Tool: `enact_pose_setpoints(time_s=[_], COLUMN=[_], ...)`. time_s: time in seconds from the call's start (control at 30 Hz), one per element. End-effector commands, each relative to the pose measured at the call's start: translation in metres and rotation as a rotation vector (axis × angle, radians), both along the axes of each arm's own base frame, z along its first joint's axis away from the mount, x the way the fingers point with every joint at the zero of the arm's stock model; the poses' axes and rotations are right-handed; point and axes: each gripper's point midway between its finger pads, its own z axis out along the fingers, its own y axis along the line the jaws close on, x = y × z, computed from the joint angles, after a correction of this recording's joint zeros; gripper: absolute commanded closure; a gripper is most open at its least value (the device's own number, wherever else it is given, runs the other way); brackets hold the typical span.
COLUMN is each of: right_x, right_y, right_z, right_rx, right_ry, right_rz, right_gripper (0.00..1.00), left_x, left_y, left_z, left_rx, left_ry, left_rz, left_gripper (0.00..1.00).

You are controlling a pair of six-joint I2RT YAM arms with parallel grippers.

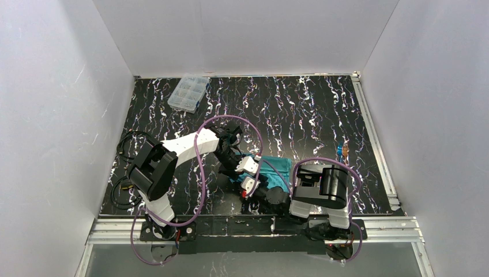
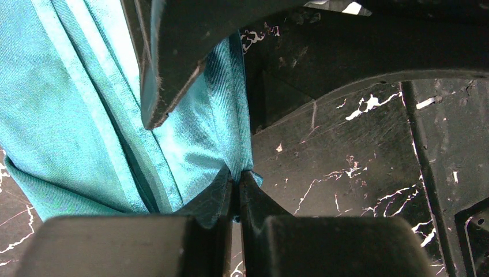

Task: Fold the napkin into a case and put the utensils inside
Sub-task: Fold the 2/3-rectangle-folded napkin at the center of the board.

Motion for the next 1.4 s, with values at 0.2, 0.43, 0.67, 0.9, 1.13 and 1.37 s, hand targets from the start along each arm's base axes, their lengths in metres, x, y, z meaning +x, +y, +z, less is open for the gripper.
enact_pose_setpoints(time_s=[0.2,0.43,0.67,0.9,1.13,1.37], right_x=[0.002,0.002,0.000,0.000,-0.001,-0.001], right_y=[0.017,0.016,0.012,0.010,0.007,0.008], right_z=[0.017,0.019,0.020,0.016,0.017,0.011], right_rx=[0.092,0.088,0.096,0.099,0.104,0.096], right_ry=[-0.005,0.001,0.027,0.061,0.131,0.284], right_rz=[0.051,0.046,0.041,0.049,0.094,0.149], right_gripper=[0.49,0.62,0.70,0.85,0.85,0.85], left_x=[-0.001,0.000,0.005,0.017,0.040,0.083], left_y=[-0.005,-0.006,0.002,0.014,0.027,0.012], left_z=[0.012,0.013,0.021,0.035,0.057,0.067], left_rx=[-0.030,-0.033,-0.037,-0.058,-0.097,-0.130], left_ry=[0.033,0.034,0.030,0.010,-0.048,-0.061], left_rz=[0.019,0.036,0.093,0.191,0.287,0.473], left_gripper=[1.00,0.93,0.77,0.52,0.02,0.02])
